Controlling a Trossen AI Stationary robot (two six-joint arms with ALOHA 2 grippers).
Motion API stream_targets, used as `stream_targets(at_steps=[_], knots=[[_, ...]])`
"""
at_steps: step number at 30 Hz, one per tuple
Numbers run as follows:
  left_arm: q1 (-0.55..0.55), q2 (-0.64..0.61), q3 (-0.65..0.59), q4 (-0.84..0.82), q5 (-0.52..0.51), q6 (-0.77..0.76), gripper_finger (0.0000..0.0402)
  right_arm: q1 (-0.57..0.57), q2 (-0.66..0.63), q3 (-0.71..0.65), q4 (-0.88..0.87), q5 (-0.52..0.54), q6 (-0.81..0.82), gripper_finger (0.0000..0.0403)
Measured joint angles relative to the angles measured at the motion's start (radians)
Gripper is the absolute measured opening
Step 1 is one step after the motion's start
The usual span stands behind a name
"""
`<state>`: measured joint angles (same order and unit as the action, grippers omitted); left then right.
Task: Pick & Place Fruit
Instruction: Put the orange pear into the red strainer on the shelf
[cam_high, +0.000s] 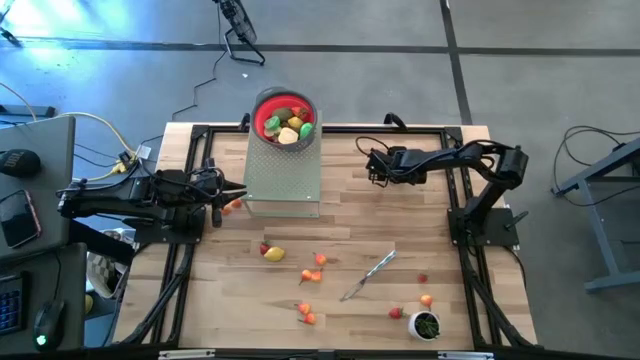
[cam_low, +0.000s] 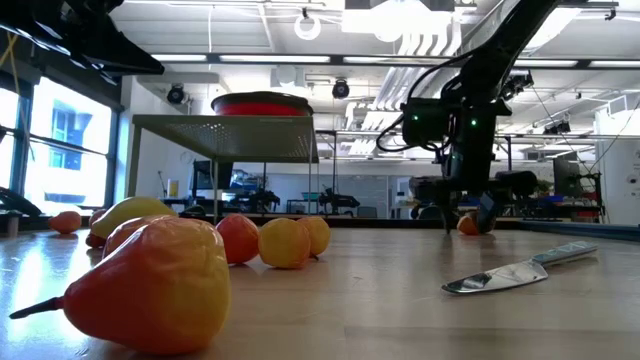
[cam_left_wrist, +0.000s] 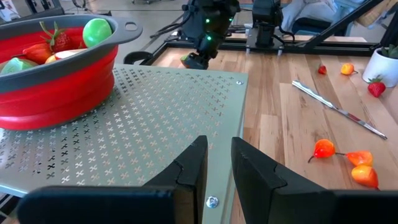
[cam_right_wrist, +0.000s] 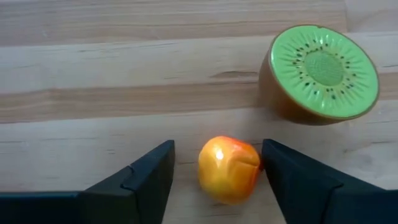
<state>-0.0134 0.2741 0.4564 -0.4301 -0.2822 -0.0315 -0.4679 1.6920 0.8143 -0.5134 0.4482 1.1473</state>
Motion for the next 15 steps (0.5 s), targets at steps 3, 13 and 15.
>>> stream_targets(at_steps=[3,13,15], knots=[[0.0,0.0,0.0,0.0,0.0,0.0,0.0067,0.0,0.0,0.0,0.0,-0.004,0.004,0.0209],[0.0,0.0,0.0,0.0,0.0,0.0,0.0067,0.0,0.0,0.0,0.005,-0.023,0.006,0.0147],[0.0,0.0,0.0,0.0,0.0,0.0,0.0067,0.0,0.0,0.0,0.005,-0.025,0.006,0.0144]])
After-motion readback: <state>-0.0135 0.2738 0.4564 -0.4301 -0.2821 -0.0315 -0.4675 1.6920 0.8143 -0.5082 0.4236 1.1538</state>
